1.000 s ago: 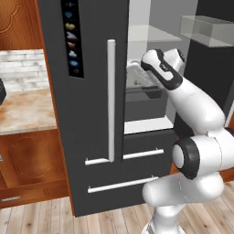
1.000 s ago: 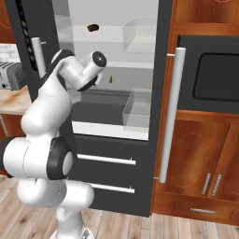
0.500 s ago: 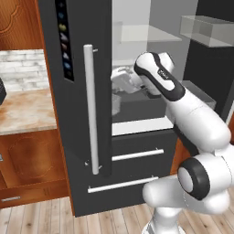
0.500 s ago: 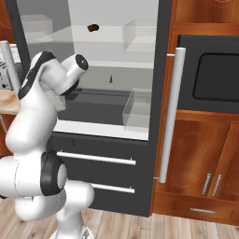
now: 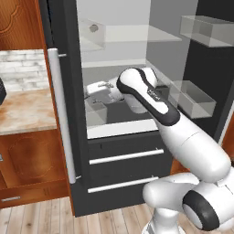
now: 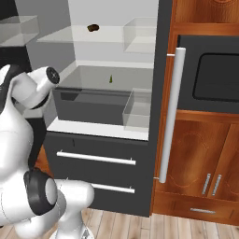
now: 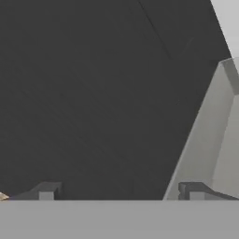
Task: Take the lemon wedge from the fridge and place it on the plate with fish on the dining counter.
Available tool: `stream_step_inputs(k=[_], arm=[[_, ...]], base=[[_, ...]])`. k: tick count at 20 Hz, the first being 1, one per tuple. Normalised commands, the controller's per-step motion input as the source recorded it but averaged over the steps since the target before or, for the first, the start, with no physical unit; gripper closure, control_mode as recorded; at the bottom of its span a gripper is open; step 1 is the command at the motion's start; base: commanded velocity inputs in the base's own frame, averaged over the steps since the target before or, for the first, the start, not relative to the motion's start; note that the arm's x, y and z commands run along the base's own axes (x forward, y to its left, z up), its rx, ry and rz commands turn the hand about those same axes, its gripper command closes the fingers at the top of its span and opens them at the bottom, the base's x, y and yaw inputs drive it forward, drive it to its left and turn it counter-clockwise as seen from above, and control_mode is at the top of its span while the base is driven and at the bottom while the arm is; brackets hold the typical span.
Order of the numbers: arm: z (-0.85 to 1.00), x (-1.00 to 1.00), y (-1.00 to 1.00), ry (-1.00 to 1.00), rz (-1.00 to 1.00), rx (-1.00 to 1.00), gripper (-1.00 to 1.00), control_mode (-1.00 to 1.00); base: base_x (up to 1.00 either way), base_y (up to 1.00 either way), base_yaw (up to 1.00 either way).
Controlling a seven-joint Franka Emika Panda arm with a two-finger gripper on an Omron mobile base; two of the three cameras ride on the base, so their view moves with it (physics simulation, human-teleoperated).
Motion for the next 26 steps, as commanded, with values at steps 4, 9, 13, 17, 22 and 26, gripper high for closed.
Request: stream_step_inputs(k=[4,9,13,17,22,26], arm=[[-0.05,-0.02,0.25,0.02,0.03,-0.01,-1.00,-1.00],[0.62,-0.11,-0.49,-0.14,-0.12,-0.01,-1.00,-1.00],[0.86,-0.34,-0.99,-0.09,-0.29,-0.12,-1.00,-1.00],[0.08,-0.22,-1.00,0.08,-0.30,-0.38,-1.00,-1.00],[-0.01,-0.13,-1.00,0.13,-0.32,-0.45,-1.00,-1.00],[-0.20,-0.21,-1.00,0.09,-0.38,-0.45,-1.00,-1.00]], base=[[0.00,0.00,0.00],[0.00,0.00,0.00],[0.00,0.00,0.00],[0.00,0.00,0.00],[0.00,0.00,0.00],[0.00,0.00,0.00]])
